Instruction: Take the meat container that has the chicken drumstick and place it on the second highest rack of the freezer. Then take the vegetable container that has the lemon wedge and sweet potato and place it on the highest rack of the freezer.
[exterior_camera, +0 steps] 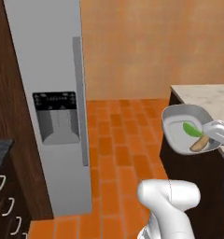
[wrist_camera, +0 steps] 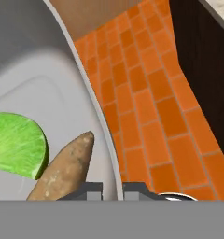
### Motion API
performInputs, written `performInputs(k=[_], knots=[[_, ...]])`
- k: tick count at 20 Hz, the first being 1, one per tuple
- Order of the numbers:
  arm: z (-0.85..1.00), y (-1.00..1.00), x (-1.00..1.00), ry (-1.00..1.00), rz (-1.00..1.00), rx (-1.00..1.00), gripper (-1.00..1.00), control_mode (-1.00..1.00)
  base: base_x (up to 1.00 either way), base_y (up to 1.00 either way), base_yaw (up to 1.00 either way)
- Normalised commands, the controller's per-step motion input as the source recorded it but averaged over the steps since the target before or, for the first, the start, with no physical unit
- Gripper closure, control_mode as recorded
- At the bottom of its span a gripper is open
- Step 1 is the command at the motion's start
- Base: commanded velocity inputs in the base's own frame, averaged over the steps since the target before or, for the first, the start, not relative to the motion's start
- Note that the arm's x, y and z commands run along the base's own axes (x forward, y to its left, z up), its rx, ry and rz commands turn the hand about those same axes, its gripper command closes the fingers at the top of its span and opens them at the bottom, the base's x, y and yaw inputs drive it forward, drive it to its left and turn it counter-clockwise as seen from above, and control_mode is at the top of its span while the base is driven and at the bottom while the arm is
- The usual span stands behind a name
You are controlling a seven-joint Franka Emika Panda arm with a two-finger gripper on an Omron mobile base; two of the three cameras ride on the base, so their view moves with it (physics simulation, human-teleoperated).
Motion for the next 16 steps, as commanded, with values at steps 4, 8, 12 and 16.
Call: performInputs(k=[4,8,12,16], knots=[[0.00,0.00,0.00,0.00,0.00,0.00,1.00,1.00,1.00,-0.76,0.08],[0.00,0.00,0.00,0.00,0.00,0.00,1.00,1.00,1.00,-0.76,0.10],[0.00,0.00,0.00,0.00,0.00,0.00,1.00,1.00,0.86,-0.01,-0.01],[0.00,0.00,0.00,0.00,0.00,0.00,1.00,1.00,0.98,0.08,-0.02]])
